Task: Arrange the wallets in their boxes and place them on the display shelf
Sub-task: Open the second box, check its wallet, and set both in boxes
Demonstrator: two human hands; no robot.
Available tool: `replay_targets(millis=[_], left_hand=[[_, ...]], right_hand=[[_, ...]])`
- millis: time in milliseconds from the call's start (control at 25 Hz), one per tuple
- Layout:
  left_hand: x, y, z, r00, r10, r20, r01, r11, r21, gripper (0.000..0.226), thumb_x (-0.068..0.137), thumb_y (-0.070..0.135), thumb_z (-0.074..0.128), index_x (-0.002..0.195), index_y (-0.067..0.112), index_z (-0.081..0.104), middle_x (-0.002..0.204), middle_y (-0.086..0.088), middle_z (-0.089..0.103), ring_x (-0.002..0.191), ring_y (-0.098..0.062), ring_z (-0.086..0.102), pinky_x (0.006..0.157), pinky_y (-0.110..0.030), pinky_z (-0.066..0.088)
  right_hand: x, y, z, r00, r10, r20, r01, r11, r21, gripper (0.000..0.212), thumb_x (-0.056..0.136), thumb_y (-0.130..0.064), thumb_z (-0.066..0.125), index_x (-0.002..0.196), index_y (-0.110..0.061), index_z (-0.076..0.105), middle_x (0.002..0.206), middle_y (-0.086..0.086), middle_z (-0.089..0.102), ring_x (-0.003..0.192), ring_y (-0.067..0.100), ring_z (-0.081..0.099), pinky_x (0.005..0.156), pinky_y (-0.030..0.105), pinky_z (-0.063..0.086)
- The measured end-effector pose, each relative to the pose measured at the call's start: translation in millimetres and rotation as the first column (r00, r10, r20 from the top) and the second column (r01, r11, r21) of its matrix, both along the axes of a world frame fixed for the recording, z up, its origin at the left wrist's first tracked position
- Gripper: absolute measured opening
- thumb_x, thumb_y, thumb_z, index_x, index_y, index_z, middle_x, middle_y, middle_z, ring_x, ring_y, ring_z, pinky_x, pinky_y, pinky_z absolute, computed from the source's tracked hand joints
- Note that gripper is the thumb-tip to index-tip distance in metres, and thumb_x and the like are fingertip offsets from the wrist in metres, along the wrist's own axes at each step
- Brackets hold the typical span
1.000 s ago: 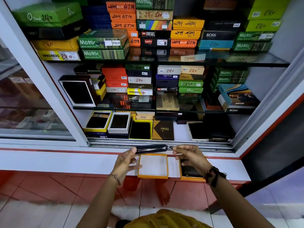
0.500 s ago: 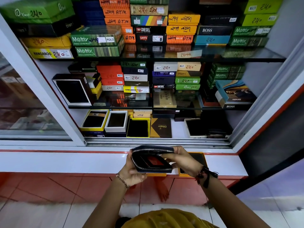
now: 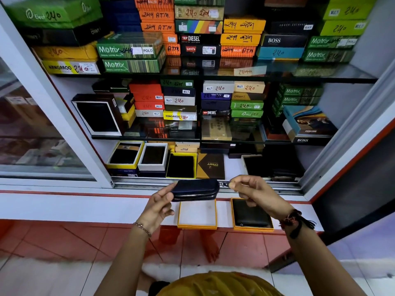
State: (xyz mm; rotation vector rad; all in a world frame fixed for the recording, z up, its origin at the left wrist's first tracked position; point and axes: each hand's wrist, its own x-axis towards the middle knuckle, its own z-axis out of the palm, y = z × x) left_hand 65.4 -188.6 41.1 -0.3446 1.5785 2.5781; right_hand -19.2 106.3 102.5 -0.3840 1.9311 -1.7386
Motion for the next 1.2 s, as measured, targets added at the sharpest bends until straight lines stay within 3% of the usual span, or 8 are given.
replay_targets(millis=[160,280,440,640,800,1000,1120,1200], left_hand=[[-7.3,9.7,6.4,0.993,0.117,-0.014,-0.114,0.922,-0.37,0.095,0.046,0.048,0.09,0.131,0.021,0.057,0.118,0.012,0.068,0.042,-0.005,0.051,0.045,-0.018,0.049],[-13.7,26.9,1.3,0.991,0.126,-0.038,-0.127,0.841,-0.526,0.071,0.067,0.022,0.084,0.132,0.02,0.056,0.125,0.008,0.063,0.051,-0.009,0.06,0.042,-0.015,0.047],[-6.4,24.1,-24.2,1.0,-0.015,-0.01,0.005,0.726,-0.687,0.085,0.06,0.058,0.08,0.135,0.028,0.054,0.135,0.003,0.06,0.09,-0.014,0.064,0.065,-0.013,0.051],[1.2,4.2,-53.5,0.974,-0.128,0.188,0.215,0.241,-0.947,0.101,0.052,0.096,0.037,0.14,0.045,0.041,0.14,0.011,0.049,0.123,-0.014,0.048,0.096,-0.037,0.04],[6.3,3.8,-67.0,0.934,-0.151,0.325,0.326,-0.02,-0.945,0.094,0.065,0.088,0.027,0.147,0.045,0.025,0.143,0.012,0.042,0.128,-0.018,0.042,0.096,-0.037,0.029],[4.2,17.4,-68.7,0.954,-0.075,0.292,0.3,0.17,-0.939,0.057,0.085,0.047,0.049,0.14,0.033,0.044,0.126,0.005,0.06,0.119,-0.024,0.052,0.095,-0.037,0.039],[0.4,26.8,-56.3,0.97,-0.005,0.245,0.217,0.479,-0.851,0.03,0.089,0.026,0.06,0.118,0.024,0.06,0.108,-0.006,0.067,0.109,-0.027,0.062,0.086,-0.033,0.051],[-3.1,23.8,-42.5,0.963,0.043,0.266,0.171,0.666,-0.726,0.028,0.085,0.019,0.069,0.111,0.021,0.057,0.11,-0.005,0.064,0.103,-0.027,0.065,0.081,-0.041,0.059]], right_hand=[[16.5,-21.7,2.7,0.999,0.049,-0.009,-0.048,0.993,0.109,0.016,0.095,-0.021,0.066,0.096,-0.006,0.071,0.057,-0.017,0.052,0.046,0.002,0.032,0.042,0.018,0.018],[31.4,-53.8,-16.0,0.993,0.087,-0.08,-0.072,0.982,0.172,0.021,0.093,-0.03,0.068,0.099,-0.01,0.073,0.061,-0.018,0.062,0.044,0.006,0.041,0.039,0.022,0.03],[35.6,-68.3,-43.9,0.941,0.157,-0.299,-0.07,0.957,0.283,0.019,0.089,-0.044,0.068,0.097,-0.028,0.077,0.088,-0.001,0.071,0.079,0.029,0.065,0.07,0.046,0.053],[32.6,-57.4,-76.8,0.852,0.231,-0.47,0.11,0.799,0.592,0.015,0.083,-0.045,0.074,0.091,-0.033,0.079,0.1,-0.011,0.06,0.1,0.012,0.053,0.077,0.03,0.048],[36.1,-60.3,-106.3,0.914,0.115,-0.389,0.172,0.758,0.629,0.019,0.083,-0.039,0.076,0.099,-0.032,0.07,0.122,-0.009,0.052,0.116,0.015,0.053,0.088,0.034,0.053],[29.5,-61.4,-118.1,0.975,-0.086,-0.204,0.208,0.667,0.716,0.047,0.094,-0.029,0.065,0.134,-0.009,0.05,0.134,0.014,0.058,0.112,0.028,0.064,0.088,0.035,0.057],[32.6,-60.7,-108.8,0.993,-0.115,-0.03,0.105,0.738,0.666,0.046,0.098,-0.029,0.06,0.134,-0.002,0.053,0.125,0.015,0.067,0.081,0.019,0.065,0.05,0.011,0.048],[33.8,-54.4,-95.9,0.982,-0.185,-0.024,0.165,0.8,0.577,0.045,0.094,-0.028,0.066,0.131,-0.005,0.057,0.122,0.012,0.067,0.069,0.015,0.065,0.05,0.016,0.054]])
